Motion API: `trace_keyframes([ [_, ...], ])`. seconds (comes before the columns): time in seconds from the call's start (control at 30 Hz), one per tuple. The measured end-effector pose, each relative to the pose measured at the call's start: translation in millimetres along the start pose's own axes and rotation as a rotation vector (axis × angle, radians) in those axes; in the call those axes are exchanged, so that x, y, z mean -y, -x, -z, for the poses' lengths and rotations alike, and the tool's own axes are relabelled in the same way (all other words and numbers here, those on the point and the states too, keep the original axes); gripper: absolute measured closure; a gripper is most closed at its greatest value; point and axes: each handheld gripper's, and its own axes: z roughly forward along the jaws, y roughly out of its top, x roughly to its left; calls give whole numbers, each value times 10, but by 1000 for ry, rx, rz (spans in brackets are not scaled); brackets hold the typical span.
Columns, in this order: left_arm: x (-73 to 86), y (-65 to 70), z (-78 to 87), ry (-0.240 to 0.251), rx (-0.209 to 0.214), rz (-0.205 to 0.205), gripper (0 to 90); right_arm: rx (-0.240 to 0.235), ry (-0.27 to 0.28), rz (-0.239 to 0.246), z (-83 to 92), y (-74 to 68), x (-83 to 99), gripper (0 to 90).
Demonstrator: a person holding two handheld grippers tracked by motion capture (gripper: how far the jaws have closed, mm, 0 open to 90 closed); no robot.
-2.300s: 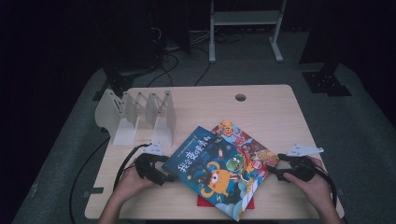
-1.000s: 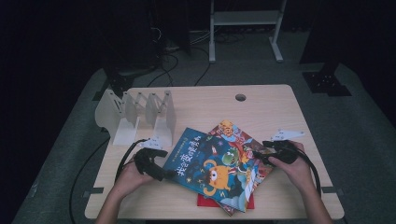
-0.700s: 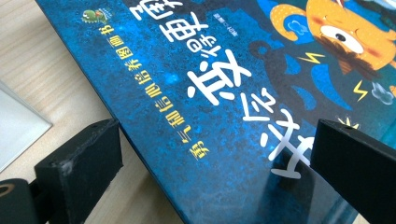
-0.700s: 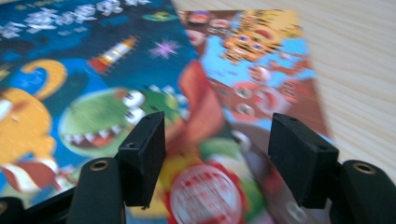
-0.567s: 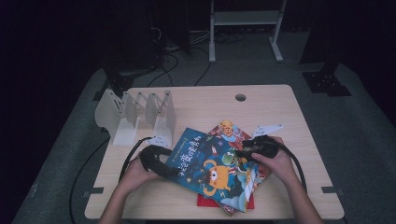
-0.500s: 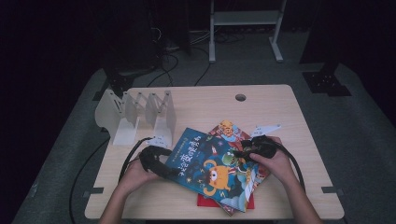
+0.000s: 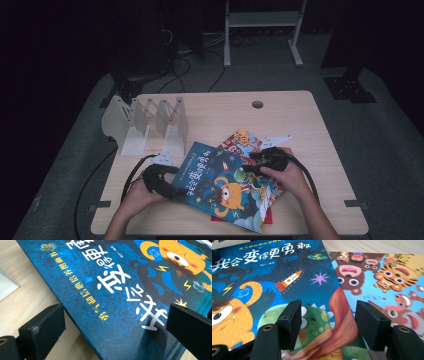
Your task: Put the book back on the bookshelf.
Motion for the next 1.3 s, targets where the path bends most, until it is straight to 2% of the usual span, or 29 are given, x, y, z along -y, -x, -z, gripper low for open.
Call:
trace_keyframes([
  [0.2,67,10,32,-7,7,16,16,-18,-4,17,-34,-65,-17,379],
  [0.33,76,-9,25,-8,3,24,16,8,-4,27,12,-70,-6,407],
  [0.5,78,-58,58,-9,-8,41,16,50,9,29,192,-64,71,422],
  [0.87,109,-126,58,-7,2,66,0,101,19,-4,624,-114,424,467],
  [1.03,130,-140,71,-4,8,77,0,89,4,-3,724,-174,559,557],
  [1.3,146,-161,61,-2,26,95,0,28,-30,12,770,-282,653,711],
])
